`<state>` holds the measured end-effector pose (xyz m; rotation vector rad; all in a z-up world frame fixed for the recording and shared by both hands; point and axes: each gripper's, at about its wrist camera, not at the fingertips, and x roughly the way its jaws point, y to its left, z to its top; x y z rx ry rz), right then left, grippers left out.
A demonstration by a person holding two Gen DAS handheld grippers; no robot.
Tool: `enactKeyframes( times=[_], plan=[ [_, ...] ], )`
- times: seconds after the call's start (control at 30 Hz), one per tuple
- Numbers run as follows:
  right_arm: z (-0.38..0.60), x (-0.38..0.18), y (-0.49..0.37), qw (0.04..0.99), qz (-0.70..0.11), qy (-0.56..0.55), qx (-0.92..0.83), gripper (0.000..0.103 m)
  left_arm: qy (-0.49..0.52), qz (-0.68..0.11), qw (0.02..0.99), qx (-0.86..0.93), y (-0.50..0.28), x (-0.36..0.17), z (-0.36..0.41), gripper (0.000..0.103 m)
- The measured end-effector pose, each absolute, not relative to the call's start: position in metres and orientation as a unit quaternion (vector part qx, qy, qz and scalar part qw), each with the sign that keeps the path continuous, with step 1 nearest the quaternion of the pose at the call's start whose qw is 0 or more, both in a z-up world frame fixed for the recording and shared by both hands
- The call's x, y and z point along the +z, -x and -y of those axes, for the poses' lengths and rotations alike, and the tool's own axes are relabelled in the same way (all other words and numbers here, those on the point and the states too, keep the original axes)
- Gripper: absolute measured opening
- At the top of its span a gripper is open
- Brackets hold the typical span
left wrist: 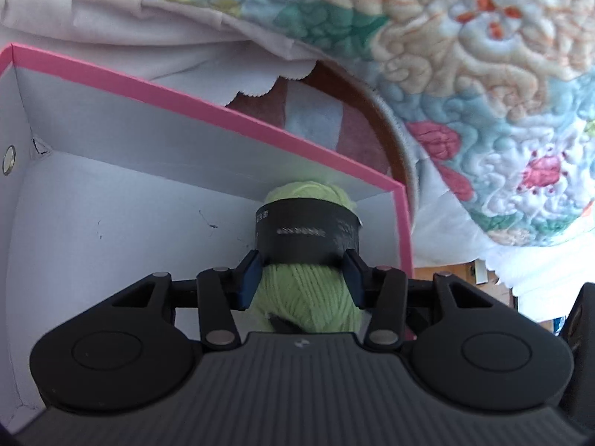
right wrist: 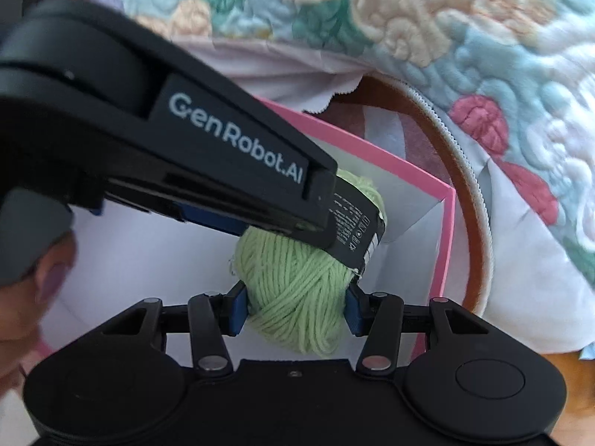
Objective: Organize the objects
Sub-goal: 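Carry the yarn ball with the left tool into the pink box, then open the left tool to release the yarn and lift away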
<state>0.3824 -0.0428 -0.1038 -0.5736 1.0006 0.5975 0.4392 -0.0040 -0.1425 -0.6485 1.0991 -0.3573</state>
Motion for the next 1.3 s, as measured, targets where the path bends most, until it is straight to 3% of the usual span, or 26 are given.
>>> enactKeyframes(
  times=[0.1,0.17,0.33,0.47,0.6,0.83,1.1,1.3],
  plan=[
    [0.039,-0.113,-0.380,0.796,-0.453,0.299,0.268,0.056,0.270,-0.505,0.804,-0.160,-0.437,-0.144,0.009,0.043],
    [0.041,-0.116,-0.377,0.798,-0.445,0.296,0.280,0.058,0.267,-0.510,0.800,-0.167,-0.438,-0.150,0.016,0.030],
    [0.058,-0.117,-0.363,0.807,-0.421,0.293,0.292,0.060,0.280,-0.529,0.784,-0.165,-0.445,-0.164,0.028,0.021],
    [0.072,-0.109,-0.355,0.799,-0.412,0.301,0.319,0.033,0.282,-0.526,0.783,-0.177,-0.450,-0.165,0.033,0.021],
    [0.074,-0.112,-0.358,0.811,-0.400,0.301,0.301,0.026,0.287,-0.530,0.778,-0.176,-0.455,-0.169,0.038,0.021],
    [0.065,-0.123,-0.343,0.818,-0.360,0.341,0.290,0.027,0.285,-0.526,0.788,-0.149,-0.444,-0.168,0.036,0.024],
    [0.090,-0.089,-0.318,0.824,-0.391,0.235,0.335,0.038,0.247,-0.513,0.810,-0.142,-0.407,-0.125,0.021,0.024],
    [0.120,-0.060,-0.299,0.829,-0.410,0.162,0.344,0.043,0.185,-0.506,0.833,-0.128,-0.364,-0.078,0.012,0.037]
  ],
)
